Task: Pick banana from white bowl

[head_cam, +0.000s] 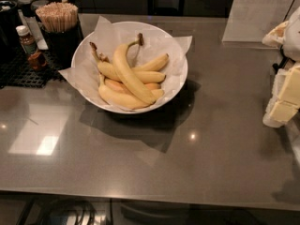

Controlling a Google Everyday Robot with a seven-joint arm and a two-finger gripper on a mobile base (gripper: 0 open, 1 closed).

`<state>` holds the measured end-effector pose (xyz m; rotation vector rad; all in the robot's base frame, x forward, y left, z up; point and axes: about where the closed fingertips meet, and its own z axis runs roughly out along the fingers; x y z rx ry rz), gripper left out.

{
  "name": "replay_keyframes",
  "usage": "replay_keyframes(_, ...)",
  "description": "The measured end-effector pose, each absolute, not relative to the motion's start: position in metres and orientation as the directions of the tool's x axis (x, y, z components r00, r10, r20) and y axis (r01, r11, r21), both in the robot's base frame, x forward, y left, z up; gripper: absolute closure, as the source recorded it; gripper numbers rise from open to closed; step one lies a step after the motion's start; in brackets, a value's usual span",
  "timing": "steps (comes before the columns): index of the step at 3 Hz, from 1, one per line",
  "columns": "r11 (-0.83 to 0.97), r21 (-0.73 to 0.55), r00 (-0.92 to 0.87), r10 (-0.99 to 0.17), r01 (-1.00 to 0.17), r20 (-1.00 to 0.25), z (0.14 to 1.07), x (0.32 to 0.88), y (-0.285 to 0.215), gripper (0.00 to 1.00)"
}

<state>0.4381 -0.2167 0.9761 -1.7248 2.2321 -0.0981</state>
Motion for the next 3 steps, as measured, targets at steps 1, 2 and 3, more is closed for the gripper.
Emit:
replay_keyframes(1, 0.269, -0.245, -0.221, -0.953, -0.931, -0.207, 0.976, 0.438, -0.217, 0.00)
replay_keyframes(2, 0.214, -0.233, -0.160, -0.960, -0.949, -0.232, 0.977, 0.447, -0.200, 0.00)
replay_keyframes(3, 0.108, -0.209, -0.038, -0.949, -0.972, -0.313, 0.982, 0.461, -0.164, 0.00)
